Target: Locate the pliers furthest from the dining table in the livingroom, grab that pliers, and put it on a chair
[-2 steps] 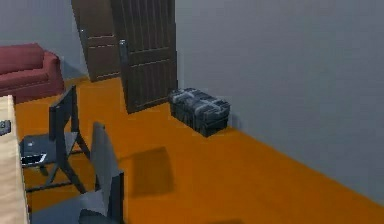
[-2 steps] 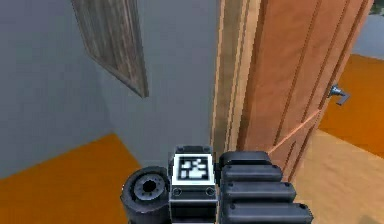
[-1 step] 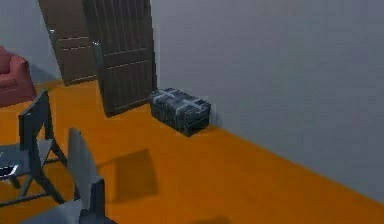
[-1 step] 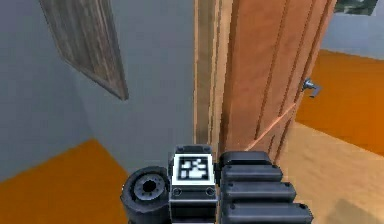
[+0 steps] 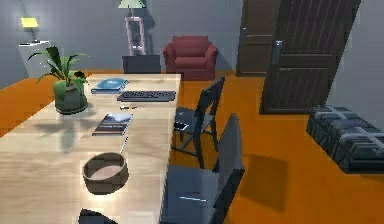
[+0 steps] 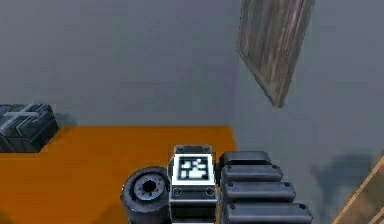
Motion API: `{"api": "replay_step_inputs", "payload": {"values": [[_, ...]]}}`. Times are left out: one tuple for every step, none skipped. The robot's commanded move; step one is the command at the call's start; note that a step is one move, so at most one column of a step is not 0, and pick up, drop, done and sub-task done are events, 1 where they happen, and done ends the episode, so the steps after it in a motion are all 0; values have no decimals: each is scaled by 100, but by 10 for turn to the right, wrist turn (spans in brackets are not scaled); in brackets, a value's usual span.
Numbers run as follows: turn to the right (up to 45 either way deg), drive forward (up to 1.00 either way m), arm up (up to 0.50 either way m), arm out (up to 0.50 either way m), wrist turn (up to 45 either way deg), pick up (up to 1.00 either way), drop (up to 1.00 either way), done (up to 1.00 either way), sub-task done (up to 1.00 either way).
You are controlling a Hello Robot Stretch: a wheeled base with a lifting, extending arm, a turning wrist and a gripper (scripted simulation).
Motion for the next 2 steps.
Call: {"api": "replay_step_inputs", "payload": {"values": [[-150, 0, 0, 0, 0, 0, 0, 0, 0], [450, 0, 0, 0, 0, 0, 0, 0, 0]]}}
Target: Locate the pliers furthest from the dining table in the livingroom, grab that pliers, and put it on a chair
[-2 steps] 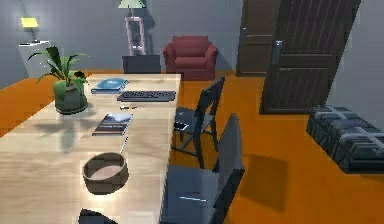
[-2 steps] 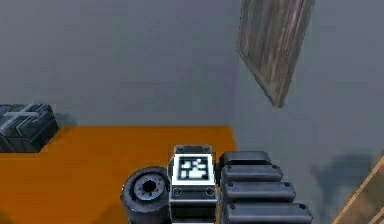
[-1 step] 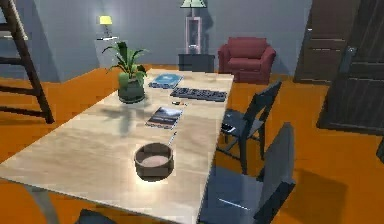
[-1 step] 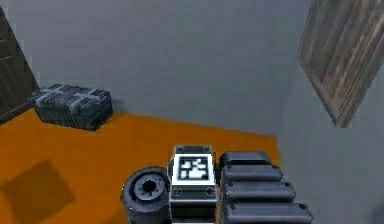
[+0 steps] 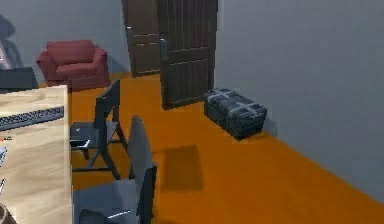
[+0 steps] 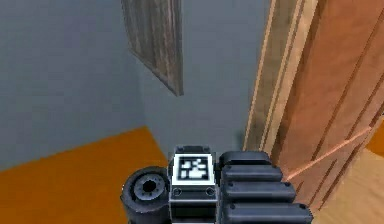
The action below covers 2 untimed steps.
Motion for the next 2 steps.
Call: {"api": "replay_step_inputs", "payload": {"values": [[240, 0, 0, 0, 0, 0, 0, 0, 0], [-450, 0, 0, 0, 0, 0, 0, 0, 0]]}}
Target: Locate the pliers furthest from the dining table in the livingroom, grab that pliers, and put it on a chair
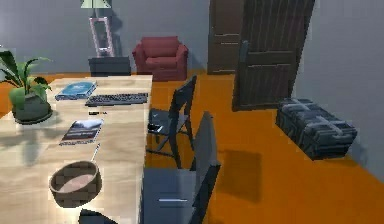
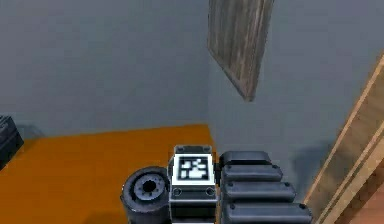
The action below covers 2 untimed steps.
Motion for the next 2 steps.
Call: {"api": "replay_step_inputs", "payload": {"values": [[-300, 0, 0, 0, 0, 0, 0, 0, 0], [-210, 0, 0, 0, 0, 0, 0, 0, 0]]}}
